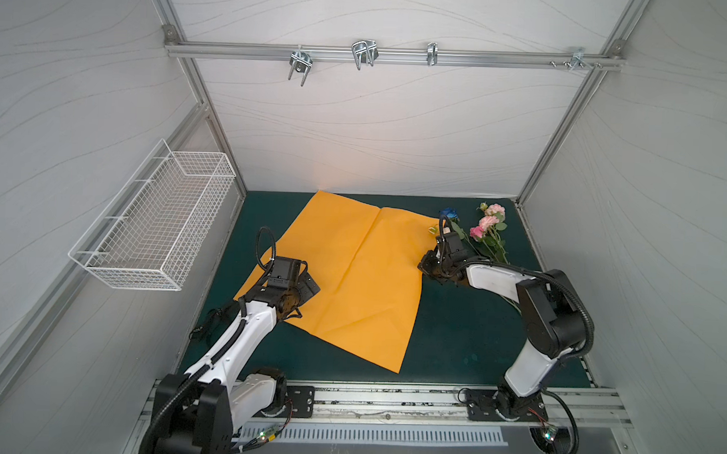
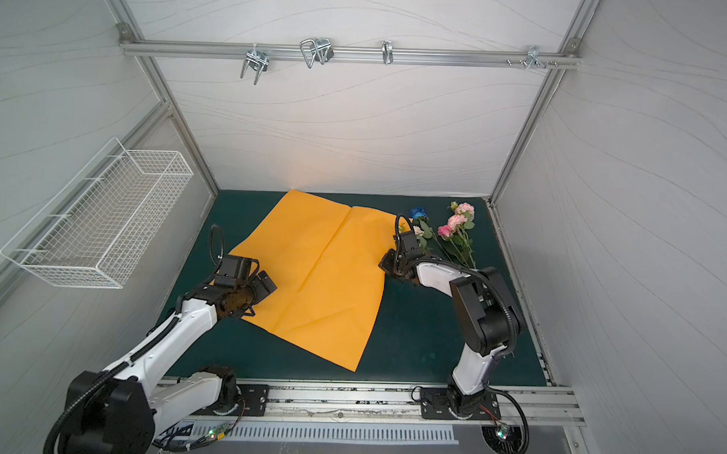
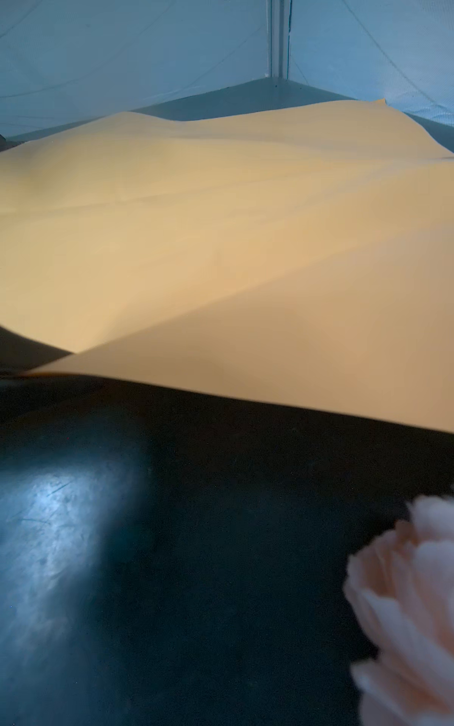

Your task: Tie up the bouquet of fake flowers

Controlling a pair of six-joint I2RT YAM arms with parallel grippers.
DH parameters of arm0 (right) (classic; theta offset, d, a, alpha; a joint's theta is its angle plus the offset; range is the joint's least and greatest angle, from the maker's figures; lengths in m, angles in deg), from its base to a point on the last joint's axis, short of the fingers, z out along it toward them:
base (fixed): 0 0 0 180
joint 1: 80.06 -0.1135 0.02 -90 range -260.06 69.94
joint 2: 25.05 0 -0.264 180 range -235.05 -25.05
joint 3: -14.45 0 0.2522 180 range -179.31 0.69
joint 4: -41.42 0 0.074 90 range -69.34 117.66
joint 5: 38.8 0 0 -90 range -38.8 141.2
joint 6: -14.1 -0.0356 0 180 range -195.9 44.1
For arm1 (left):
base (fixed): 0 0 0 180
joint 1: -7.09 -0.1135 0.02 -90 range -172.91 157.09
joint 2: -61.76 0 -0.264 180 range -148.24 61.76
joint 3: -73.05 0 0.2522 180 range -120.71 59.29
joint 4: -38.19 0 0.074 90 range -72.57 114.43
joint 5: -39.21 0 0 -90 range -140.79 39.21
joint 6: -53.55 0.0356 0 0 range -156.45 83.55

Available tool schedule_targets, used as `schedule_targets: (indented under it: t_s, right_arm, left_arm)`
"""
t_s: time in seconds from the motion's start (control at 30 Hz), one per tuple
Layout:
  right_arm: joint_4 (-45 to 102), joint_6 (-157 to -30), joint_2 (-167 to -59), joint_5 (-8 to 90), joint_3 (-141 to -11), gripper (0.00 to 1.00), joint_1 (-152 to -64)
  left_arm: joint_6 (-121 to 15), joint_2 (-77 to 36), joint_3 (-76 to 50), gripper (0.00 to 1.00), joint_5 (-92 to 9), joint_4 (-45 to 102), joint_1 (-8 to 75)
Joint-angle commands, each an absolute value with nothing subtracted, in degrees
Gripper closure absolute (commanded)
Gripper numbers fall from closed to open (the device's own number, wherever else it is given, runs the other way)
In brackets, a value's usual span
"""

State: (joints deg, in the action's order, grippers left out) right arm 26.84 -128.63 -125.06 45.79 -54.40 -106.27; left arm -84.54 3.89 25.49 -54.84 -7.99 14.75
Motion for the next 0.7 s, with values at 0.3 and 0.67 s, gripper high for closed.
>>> schedule_targets:
  t_s: [0.3,0.67]
  right_arm:
    - [27.2,-128.3,-125.4,44.5,-53.3,1.00,-105.9]
    - [24.7,-126.2,-123.7,45.0,-51.8,1.00,-105.9]
  left_arm:
    - [-98.7,9.8,35.4,0.01,-52.5,-5.9,14.6]
    - [-92.2,0.8,34.0,0.25,-55.6,8.9,13.9]
